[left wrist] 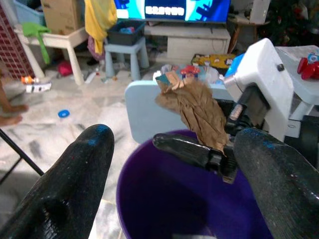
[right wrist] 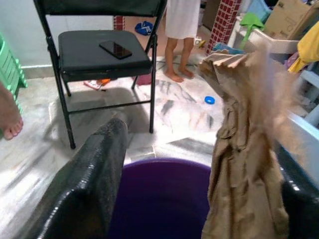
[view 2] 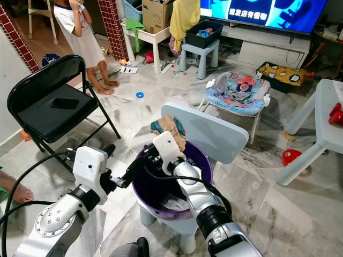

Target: Picking trash to rubbish bin

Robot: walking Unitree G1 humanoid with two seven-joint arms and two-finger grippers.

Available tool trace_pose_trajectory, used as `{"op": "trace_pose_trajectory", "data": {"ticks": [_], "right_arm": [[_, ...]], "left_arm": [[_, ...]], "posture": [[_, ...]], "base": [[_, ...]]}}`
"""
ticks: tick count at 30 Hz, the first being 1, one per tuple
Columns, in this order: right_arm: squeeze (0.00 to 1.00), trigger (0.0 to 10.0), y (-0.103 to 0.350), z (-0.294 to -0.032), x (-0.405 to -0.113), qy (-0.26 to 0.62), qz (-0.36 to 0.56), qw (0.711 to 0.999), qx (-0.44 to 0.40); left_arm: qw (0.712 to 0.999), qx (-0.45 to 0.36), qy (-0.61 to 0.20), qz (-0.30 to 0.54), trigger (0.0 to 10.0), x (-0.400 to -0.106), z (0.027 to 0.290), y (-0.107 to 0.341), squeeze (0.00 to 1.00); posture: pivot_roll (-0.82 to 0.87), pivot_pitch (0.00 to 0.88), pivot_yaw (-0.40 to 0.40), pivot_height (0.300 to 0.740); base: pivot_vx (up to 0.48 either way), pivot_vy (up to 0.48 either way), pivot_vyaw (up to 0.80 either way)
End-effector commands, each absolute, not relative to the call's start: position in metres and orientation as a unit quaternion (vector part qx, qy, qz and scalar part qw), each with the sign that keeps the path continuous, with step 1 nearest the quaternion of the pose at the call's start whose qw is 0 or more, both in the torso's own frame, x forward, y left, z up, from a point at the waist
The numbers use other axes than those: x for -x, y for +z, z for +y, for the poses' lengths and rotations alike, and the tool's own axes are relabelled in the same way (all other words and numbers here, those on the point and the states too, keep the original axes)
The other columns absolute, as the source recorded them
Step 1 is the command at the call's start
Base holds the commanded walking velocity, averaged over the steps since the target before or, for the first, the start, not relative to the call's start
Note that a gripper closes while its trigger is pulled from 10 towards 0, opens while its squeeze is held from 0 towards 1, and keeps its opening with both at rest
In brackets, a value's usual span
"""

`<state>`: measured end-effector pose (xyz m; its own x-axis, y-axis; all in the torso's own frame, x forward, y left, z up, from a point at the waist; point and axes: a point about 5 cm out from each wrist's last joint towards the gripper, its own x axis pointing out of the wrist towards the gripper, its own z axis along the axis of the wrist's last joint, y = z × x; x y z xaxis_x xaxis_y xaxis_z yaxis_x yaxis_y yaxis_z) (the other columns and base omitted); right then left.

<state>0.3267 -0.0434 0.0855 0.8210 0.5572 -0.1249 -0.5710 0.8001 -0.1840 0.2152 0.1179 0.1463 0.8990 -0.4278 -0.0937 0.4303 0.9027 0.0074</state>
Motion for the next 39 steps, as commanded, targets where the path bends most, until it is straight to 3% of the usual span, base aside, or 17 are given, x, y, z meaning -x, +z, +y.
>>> {"op": "trace_pose_trajectory", "data": {"ticks": [1, 5, 7, 15, 24, 32, 36, 39], "right_arm": [[1.0, 10.0, 0.088, -0.04, -0.328, 0.302, 0.023, 0.947, 0.104], [1.0, 10.0, 0.084, -0.04, -0.327, 0.314, 0.031, 0.941, 0.122], [1.0, 10.0, 0.073, -0.038, -0.32, 0.364, 0.06, 0.916, 0.157], [1.0, 10.0, 0.064, -0.05, -0.309, 0.435, 0.108, 0.873, 0.191], [1.0, 10.0, 0.066, -0.057, -0.32, 0.407, 0.122, 0.881, 0.21], [1.0, 10.0, 0.059, -0.053, -0.312, 0.452, 0.158, 0.85, 0.22], [1.0, 10.0, 0.043, -0.056, -0.296, 0.509, 0.2, 0.804, 0.234], [1.0, 10.0, 0.046, -0.058, -0.298, 0.498, 0.19, 0.811, 0.239]], "left_arm": [[0.973, -0.019, -0.223, 0.06, 10.0, -0.209, 0.118, 0.143, 0.0], [0.975, -0.024, -0.214, 0.06, 10.0, -0.214, 0.125, 0.142, 0.0], [0.976, -0.023, -0.21, 0.056, 10.0, -0.219, 0.124, 0.145, 0.0], [0.977, -0.019, -0.205, 0.051, 10.0, -0.225, 0.122, 0.145, 0.0], [0.976, -0.016, -0.206, 0.07, 10.0, -0.221, 0.121, 0.14, 0.0], [0.977, -0.017, -0.199, 0.075, 10.0, -0.222, 0.122, 0.137, 0.0], [0.978, -0.017, -0.195, 0.075, 10.0, -0.227, 0.122, 0.137, 0.0], [0.979, -0.017, -0.19, 0.075, 10.0, -0.228, 0.123, 0.136, 0.0]], "posture": [[0.12, 0.101, 0.013, 0.74], [0.12, 0.104, 0.017, 0.74], [0.11, 0.107, 0.013, 0.74], [0.1, 0.113, 0.004, 0.74], [0.11, 0.114, -0.006, 0.74], [0.11, 0.117, -0.01, 0.74], [0.11, 0.123, -0.019, 0.74], [0.11, 0.123, -0.021, 0.74]], "base": [[0.0, 0.0, 0.0], [0.0, 0.0, 0.0], [0.0, 0.0, 0.0], [0.0, 0.0, 0.0], [0.0, 0.0, 0.0], [0.0, 0.0, 0.0], [0.0, 0.0, 0.0], [0.0, 0.0, 0.0]]}}
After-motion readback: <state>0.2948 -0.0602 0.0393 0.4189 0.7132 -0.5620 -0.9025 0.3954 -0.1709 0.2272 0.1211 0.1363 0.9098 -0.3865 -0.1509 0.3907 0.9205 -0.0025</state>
